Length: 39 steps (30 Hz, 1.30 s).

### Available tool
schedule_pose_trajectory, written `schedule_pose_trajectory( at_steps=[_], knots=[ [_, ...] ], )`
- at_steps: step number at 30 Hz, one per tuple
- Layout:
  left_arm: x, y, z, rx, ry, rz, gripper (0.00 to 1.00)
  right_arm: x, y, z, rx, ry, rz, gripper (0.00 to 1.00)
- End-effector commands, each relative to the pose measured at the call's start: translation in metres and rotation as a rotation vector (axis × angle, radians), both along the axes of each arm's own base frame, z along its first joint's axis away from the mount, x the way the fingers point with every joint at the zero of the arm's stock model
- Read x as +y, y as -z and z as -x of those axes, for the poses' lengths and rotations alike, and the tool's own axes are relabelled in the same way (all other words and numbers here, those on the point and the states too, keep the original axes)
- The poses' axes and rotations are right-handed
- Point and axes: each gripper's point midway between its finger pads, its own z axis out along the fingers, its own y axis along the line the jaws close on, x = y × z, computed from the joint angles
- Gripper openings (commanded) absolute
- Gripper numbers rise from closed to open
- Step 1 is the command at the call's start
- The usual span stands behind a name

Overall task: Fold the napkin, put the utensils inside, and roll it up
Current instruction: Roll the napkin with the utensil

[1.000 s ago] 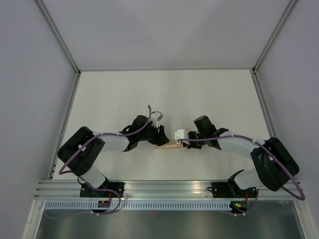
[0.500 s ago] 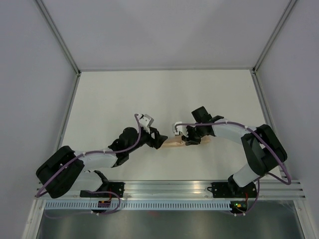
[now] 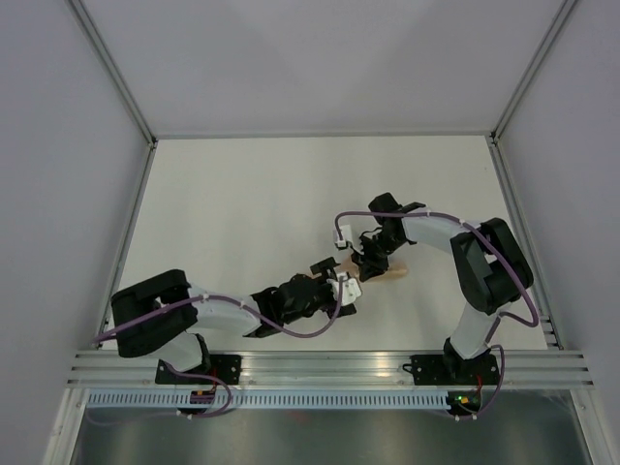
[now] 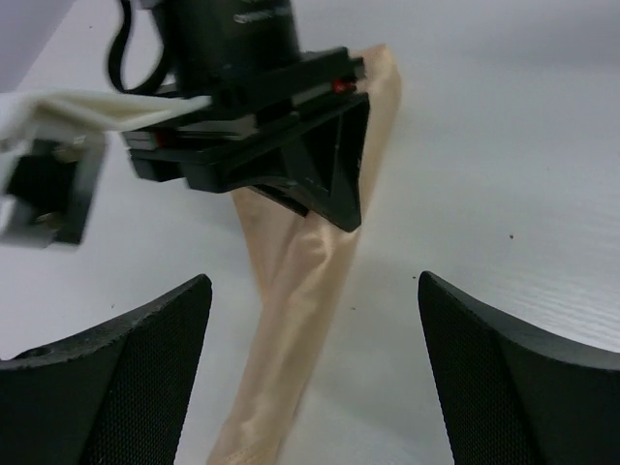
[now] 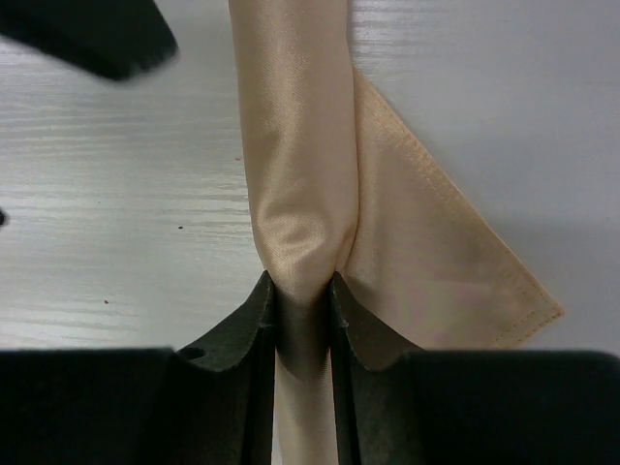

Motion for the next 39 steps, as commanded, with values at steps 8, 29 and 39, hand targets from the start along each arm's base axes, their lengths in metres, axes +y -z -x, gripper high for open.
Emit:
schedule_pose_trajectory(
  at_steps=[8,29,39],
  knots=[
    [-0.029,0.035,-0.018,-0.239,0.083,-0.322,0.94,-0.029,0.029,0.034,0.211,-0.057,0.113,0.00],
    [-0.022,0.105,-0.031,0.077,0.158,-0.489,0.47,-0.033,0.034,0.036,0.272,-0.055,0.132,0.00],
    [-0.019,0.128,-0.008,0.315,0.151,-0.477,0.02,-0.026,0.020,0.024,0.239,0.007,0.097,0.39]
  ],
)
